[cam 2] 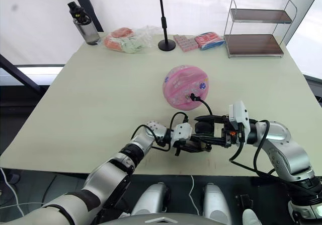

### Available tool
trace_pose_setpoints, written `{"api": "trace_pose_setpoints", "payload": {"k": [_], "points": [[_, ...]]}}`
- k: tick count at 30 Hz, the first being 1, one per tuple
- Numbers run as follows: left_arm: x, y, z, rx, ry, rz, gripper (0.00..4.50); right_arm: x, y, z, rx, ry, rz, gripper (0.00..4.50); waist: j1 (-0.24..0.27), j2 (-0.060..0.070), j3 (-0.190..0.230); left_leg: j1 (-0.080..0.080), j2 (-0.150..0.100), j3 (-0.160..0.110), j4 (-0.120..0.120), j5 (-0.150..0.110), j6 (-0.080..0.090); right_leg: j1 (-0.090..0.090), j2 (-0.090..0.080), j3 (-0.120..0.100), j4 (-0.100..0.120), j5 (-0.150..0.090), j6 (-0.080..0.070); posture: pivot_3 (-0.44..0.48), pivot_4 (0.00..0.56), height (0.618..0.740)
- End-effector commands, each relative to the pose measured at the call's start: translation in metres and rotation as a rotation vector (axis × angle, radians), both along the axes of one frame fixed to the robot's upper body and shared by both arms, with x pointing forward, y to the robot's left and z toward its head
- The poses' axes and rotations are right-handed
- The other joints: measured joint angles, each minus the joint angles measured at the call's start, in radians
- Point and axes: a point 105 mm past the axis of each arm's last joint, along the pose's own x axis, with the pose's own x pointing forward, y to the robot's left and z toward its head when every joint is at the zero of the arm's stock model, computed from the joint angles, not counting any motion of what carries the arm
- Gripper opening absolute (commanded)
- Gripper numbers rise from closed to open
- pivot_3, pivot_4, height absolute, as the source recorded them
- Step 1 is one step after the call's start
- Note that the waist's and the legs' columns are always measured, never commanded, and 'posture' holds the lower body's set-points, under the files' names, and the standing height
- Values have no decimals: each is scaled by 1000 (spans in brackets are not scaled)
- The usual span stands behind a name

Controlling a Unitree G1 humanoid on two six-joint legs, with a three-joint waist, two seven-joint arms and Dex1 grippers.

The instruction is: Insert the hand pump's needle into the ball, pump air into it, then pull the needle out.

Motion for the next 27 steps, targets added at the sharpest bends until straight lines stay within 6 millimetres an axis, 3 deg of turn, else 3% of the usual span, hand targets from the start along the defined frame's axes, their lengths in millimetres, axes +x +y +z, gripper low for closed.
{"api": "trace_pose_setpoints", "payload": {"k": [1,10,18,23,27], "points": [[-22,9,-29,92,86,-38,1156,0,-7,20,4,2,8,1917,0,0,0,0,0,0,0,0,0,0,0,0,0,0,0,0,150,740],[-23,9,-32,95,88,-30,1156,-10,-17,111,122,-83,72,1917,1,2,2,-2,0,-2,0,0,0,-1,-1,0,-1,0,0,0,150,740],[-25,8,-34,100,91,-34,1156,-17,-27,164,168,-110,87,1917,2,2,2,-3,0,-2,0,0,0,-2,-1,-1,-1,0,0,0,150,740],[-25,5,-32,94,85,-41,1156,-17,-27,180,192,-108,85,1917,1,3,3,-11,0,-2,1,0,1,-9,-2,0,1,0,0,0,150,740],[-26,3,-32,89,88,-41,1156,-14,-27,168,159,-84,69,1917,1,3,4,-11,0,-1,1,0,1,-10,-2,0,1,0,0,0,150,740]]}}
